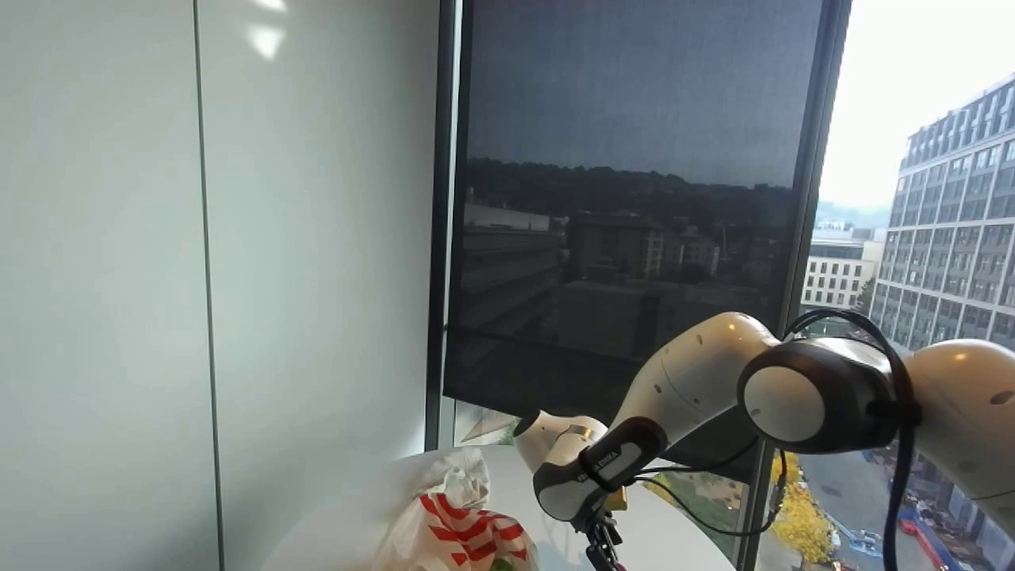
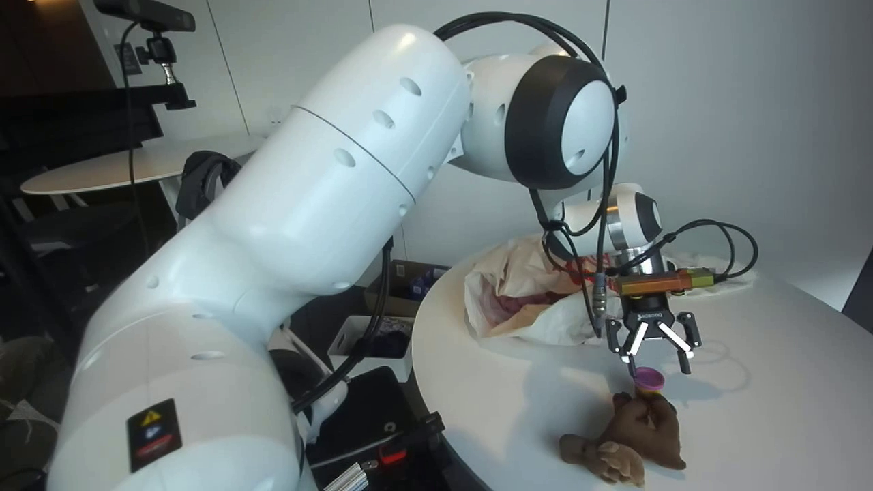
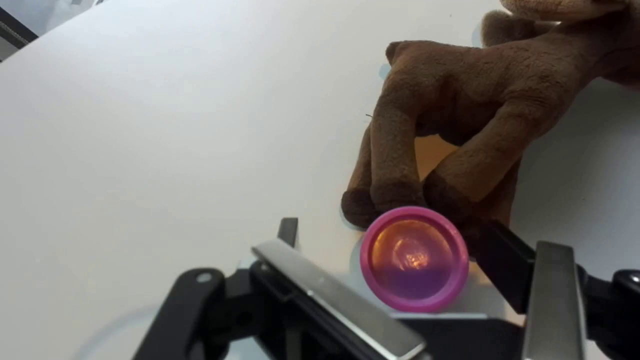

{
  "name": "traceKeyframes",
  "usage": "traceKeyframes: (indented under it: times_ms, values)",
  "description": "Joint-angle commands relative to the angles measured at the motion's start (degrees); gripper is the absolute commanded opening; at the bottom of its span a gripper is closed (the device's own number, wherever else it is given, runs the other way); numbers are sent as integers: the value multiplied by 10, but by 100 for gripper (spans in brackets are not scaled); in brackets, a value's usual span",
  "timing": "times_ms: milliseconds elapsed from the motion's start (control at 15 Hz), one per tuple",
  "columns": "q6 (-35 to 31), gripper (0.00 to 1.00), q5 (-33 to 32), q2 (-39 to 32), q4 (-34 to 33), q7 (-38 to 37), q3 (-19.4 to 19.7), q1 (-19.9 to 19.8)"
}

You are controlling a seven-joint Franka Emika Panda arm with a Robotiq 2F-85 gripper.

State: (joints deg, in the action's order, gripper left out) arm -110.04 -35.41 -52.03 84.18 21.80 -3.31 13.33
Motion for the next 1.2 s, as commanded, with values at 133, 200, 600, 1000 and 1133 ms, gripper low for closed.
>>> traceKeyframes:
  times_ms: [133,200,600,1000,1133]
  values:
    - [-72,100,9,100,75,-31,-36,11]
    - [-99,100,17,123,99,-21,-50,6]
    - [-197,100,103,187,189,91,-124,-13]
    - [-247,100,202,142,190,205,-173,-26]
    - [-267,100,216,129,177,194,-166,-15]
